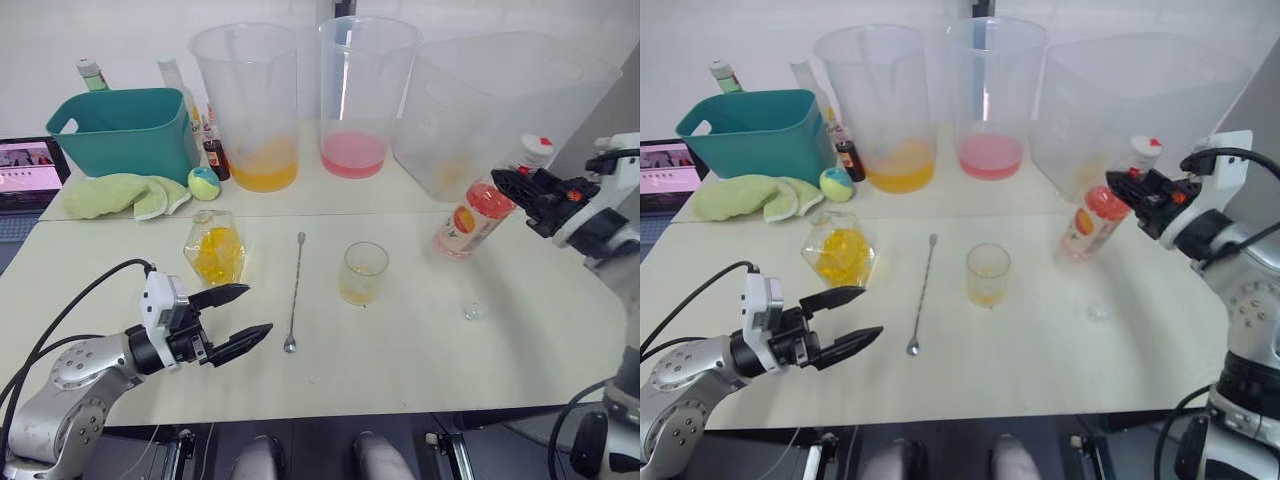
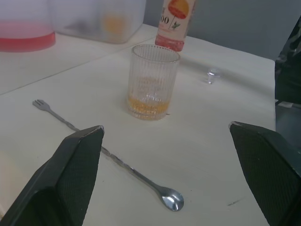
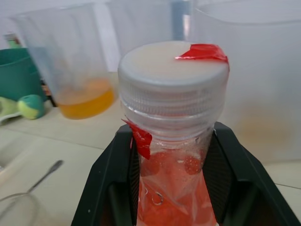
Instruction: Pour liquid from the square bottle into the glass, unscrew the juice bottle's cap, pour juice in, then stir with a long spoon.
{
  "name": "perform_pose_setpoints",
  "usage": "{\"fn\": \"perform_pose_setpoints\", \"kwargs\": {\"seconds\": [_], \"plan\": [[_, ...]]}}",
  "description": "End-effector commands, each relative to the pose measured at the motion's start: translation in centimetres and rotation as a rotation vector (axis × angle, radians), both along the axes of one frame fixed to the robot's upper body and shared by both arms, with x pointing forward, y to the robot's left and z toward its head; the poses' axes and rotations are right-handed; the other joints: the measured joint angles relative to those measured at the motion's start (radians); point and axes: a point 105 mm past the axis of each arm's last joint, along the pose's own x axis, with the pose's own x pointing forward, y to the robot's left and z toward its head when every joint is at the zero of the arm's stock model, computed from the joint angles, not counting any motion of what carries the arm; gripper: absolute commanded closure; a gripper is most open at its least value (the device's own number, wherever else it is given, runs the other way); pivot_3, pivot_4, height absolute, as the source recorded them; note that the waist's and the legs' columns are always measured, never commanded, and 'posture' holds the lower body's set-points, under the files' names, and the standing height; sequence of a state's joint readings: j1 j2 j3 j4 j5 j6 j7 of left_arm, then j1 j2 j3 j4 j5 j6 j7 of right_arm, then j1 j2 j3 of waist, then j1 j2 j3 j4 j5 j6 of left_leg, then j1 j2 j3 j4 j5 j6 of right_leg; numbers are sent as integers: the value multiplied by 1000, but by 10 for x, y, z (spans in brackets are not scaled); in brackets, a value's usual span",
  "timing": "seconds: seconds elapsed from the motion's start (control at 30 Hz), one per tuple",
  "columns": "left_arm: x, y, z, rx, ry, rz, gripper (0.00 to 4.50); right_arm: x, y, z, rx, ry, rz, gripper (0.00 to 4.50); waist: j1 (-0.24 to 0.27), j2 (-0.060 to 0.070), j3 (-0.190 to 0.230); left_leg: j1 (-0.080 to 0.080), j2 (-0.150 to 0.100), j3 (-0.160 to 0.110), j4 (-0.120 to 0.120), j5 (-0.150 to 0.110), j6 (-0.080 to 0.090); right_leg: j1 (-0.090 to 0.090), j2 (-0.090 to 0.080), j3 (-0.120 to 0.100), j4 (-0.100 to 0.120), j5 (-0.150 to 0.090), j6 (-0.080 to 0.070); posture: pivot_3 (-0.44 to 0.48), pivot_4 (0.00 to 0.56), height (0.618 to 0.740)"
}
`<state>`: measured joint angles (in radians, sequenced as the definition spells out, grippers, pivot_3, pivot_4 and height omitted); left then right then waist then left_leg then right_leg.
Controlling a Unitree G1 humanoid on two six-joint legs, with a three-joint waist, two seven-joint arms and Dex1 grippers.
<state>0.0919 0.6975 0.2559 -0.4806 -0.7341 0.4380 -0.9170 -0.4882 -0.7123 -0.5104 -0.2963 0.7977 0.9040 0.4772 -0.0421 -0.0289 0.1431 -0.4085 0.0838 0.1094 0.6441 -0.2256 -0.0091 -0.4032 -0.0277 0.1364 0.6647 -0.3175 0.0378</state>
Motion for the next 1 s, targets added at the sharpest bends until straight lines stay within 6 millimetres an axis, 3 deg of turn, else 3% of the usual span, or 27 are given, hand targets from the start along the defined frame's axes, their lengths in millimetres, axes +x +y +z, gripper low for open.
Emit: {"fn": "perform_pose_setpoints", "kwargs": {"seconds": [0.03,0.33,0.47,0.8,1.0], "plan": [[2,2,8,15,-41,-25,0,-33,12,24,-24,-75,56,3180,3,0,0,0,0,0,0,0,0,0,0,0,0,0,0,0,150,730],[8,1,8,36,-52,-82,0,-80,55,21,-8,-21,297,3180,-3,-1,0,-1,0,-1,1,0,0,0,0,0,-1,0,1,0,150,730],[4,-1,6,62,-45,-127,0,-96,83,3,-42,43,420,3180,-3,-1,0,-2,0,-2,1,0,0,0,0,0,-1,0,1,0,150,730],[2,-1,9,93,-60,-145,0,-101,133,-26,-149,18,547,3180,-1,-2,0,-7,0,-9,7,0,0,0,0,-8,-1,0,1,0,150,730],[2,-1,8,97,-66,-135,0,-93,142,-52,-176,1,559,3180,4,-1,0,-10,0,-16,11,0,0,1,0,-14,0,0,1,0,150,730]]}}
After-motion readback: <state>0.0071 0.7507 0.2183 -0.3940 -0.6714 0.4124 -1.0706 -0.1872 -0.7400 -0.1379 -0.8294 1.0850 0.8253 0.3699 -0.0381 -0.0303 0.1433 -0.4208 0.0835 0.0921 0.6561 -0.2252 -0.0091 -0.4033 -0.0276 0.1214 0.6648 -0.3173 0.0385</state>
